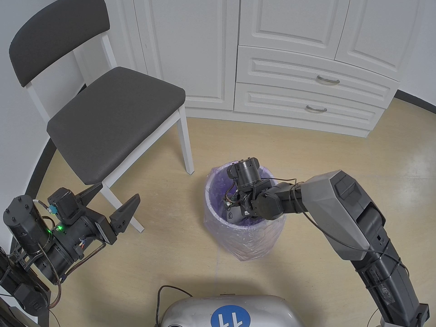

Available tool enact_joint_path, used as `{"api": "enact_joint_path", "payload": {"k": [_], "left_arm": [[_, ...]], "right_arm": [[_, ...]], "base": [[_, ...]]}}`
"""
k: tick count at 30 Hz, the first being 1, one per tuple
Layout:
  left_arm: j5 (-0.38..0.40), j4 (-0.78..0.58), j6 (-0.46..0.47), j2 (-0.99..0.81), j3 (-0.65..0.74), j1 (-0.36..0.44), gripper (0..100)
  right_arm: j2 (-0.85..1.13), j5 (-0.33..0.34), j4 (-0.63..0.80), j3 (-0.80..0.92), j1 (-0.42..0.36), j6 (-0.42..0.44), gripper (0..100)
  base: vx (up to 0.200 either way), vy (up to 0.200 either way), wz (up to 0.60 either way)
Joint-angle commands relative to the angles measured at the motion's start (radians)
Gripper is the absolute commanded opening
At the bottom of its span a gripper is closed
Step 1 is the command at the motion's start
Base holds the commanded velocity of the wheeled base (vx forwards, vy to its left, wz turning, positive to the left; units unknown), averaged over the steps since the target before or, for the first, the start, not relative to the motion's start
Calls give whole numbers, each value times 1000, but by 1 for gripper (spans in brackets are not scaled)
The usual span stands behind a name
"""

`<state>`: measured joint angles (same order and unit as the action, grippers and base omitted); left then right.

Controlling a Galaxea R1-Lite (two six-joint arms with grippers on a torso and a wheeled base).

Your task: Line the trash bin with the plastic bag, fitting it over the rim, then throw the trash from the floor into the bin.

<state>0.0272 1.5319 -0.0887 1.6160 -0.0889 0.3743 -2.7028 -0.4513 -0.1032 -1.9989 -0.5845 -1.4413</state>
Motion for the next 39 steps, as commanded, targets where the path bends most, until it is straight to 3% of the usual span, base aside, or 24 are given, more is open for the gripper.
{"api": "enact_joint_path", "payload": {"k": [1, 10, 20, 29, 34, 39], "left_arm": [[0, 1, 0, -2, 0, 0, 100], [0, 1, 0, -5, 1, 3, 100], [0, 1, 0, -4, 1, 2, 100], [0, 1, 0, 2, 0, 0, 100], [0, 1, -2, 4, 1, -1, 100], [0, 1, -2, 2, -2, -1, 100]], "right_arm": [[64, -1, 3, -1, 28, -5, 100], [189, -3, 0, 160, 61, -19, 100], [186, -9, -10, 262, 68, -19, 100], [116, -18, -12, 197, 66, -18, 100], [-46, -27, -10, 12, 34, -7, 100], [-91, -32, -46, -1, 20, -5, 100]], "base": [[0, 0, 0], [0, 0, 0], [0, 0, 0], [0, 0, 0], [0, 0, 0], [0, 0, 0]]}}
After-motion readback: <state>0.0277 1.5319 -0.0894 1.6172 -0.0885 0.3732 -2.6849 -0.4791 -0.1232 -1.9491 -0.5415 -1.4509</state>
